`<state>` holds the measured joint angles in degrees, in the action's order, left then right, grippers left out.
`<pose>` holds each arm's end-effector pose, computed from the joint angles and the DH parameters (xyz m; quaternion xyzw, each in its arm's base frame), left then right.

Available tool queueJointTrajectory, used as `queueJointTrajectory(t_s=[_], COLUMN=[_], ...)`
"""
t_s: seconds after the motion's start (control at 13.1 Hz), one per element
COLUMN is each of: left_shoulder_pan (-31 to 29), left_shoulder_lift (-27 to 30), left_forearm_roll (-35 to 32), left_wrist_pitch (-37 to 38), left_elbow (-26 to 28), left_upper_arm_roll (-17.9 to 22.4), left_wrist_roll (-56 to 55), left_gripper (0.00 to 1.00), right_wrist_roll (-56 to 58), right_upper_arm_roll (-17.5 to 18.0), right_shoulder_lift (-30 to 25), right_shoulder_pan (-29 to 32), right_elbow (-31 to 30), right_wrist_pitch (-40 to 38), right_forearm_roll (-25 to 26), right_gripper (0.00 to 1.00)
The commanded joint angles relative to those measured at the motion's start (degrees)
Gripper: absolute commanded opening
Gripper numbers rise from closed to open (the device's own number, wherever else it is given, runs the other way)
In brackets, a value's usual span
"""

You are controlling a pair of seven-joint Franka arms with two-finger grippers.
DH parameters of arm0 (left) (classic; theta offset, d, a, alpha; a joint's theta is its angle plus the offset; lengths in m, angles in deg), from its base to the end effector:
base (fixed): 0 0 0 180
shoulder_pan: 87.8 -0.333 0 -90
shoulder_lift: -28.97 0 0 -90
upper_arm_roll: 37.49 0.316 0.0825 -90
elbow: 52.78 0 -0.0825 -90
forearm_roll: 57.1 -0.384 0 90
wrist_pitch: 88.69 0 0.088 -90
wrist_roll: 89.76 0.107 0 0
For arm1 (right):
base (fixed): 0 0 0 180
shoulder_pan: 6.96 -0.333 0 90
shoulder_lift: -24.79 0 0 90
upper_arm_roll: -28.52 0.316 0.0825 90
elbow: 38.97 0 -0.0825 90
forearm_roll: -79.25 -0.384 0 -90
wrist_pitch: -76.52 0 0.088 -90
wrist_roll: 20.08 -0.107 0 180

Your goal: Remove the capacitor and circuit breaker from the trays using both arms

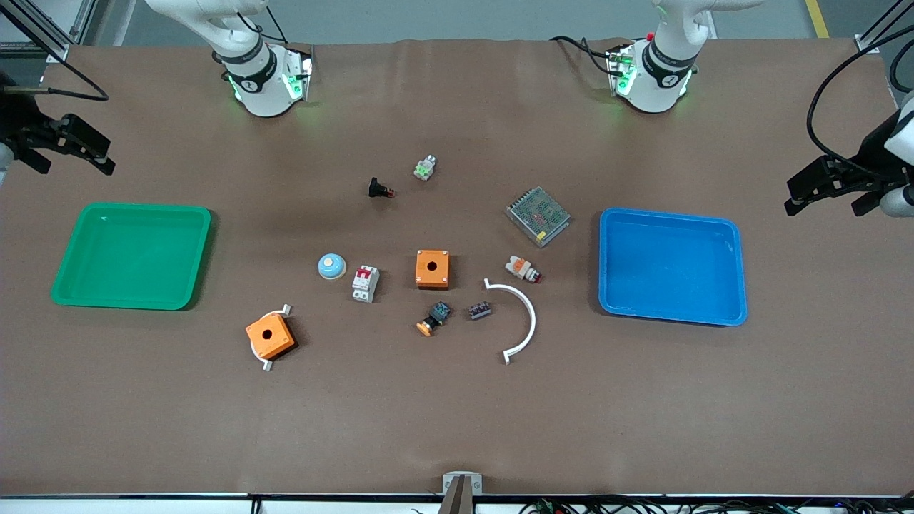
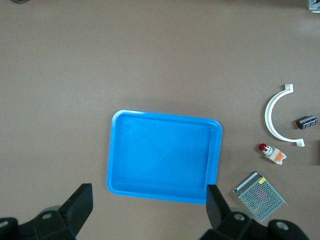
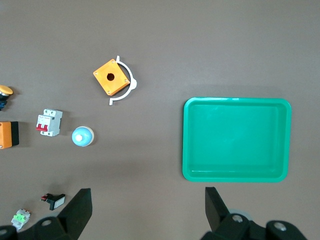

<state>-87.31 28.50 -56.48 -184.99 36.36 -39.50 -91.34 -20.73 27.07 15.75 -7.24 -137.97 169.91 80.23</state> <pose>0.5678 -0.0257 0.6374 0.9983 -0.0077 0.0581 0.0076 0.5099 -0.0132 0.6392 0.9994 -0.0155 0.0299 0.0067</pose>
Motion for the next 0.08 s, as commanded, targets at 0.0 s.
queueJointTrajectory(t_s=[0.0], left_shoulder_pan=[0.6], left_shoulder_lift=[-0.7], left_forearm_roll=[-1.1], left_wrist_pitch=[2.1], left_elbow=[-2.6], left_upper_arm_roll=[0.2], left_wrist_roll=[1.1], left_gripper=[1.00], right_wrist_roll=[0.7], right_upper_arm_roll=[0.0], right_shoulder_lift=[2.1], right_shoulder_pan=[1.1], right_elbow=[2.9], right_wrist_pitch=[-1.3], right_forearm_roll=[-1.9], right_gripper=[1.00])
